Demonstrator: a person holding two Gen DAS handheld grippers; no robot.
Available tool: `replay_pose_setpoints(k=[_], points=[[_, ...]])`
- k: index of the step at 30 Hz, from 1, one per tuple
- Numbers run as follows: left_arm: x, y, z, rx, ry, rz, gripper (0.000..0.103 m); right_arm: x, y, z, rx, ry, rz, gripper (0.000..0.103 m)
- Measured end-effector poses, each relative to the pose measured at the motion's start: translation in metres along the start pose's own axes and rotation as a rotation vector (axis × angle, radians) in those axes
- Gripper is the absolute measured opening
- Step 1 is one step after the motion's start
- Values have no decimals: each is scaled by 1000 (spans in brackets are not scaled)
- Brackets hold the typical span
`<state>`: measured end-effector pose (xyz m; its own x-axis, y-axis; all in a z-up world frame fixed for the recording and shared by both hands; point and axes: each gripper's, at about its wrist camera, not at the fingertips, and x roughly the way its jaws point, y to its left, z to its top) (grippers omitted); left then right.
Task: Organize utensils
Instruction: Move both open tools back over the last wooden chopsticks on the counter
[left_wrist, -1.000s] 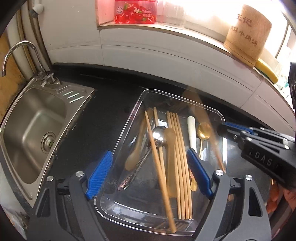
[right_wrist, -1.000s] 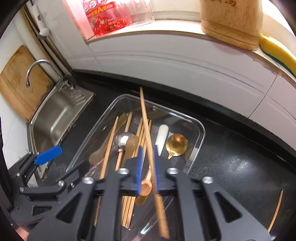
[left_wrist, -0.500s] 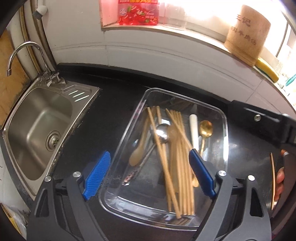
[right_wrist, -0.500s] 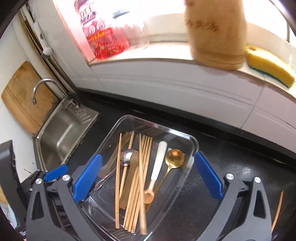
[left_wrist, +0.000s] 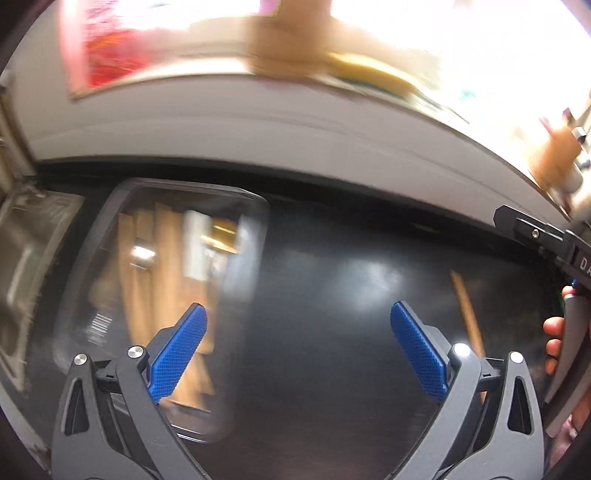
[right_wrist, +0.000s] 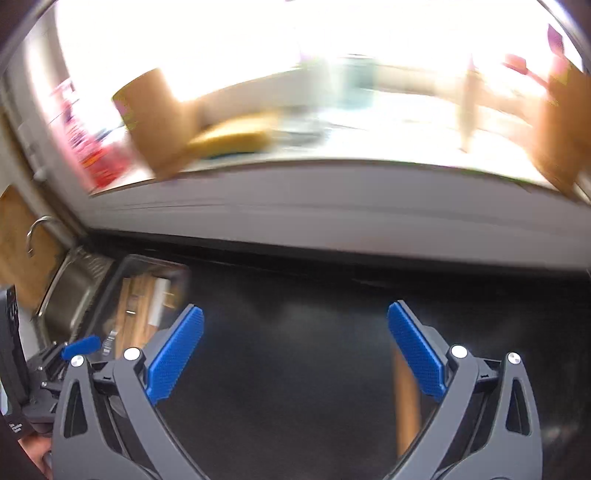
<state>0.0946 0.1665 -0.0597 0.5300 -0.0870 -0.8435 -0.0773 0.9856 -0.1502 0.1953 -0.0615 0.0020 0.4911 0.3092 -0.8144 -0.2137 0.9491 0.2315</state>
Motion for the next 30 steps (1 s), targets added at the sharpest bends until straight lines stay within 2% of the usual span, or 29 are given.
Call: replay_pose_setpoints(k=[4,6,10,14,18,24,30], points=[[27,-74,-32,63,75,-37,97,-21,-65,-27,47,21,-22,97],[39,-105,-48,82,107,-49,97,-26,-92,-48,34,61,-12,97],[64,-163,-82,132,167,-54,97,-23,-121,-86,-17,145,-18,97],[81,-204,-104,185,198,-50,97,-24,-143,-106,4,151,-4,97],[95,-222,-110,178,212,-28,97,-29,-159,-110,28,144,13,97],[106,-234,-102,163,204,10,97,-30,-173,-112,38,145,57,97],[113,-220,-92,132,215,51,97,-14,-170,-105,32,177,76,97]])
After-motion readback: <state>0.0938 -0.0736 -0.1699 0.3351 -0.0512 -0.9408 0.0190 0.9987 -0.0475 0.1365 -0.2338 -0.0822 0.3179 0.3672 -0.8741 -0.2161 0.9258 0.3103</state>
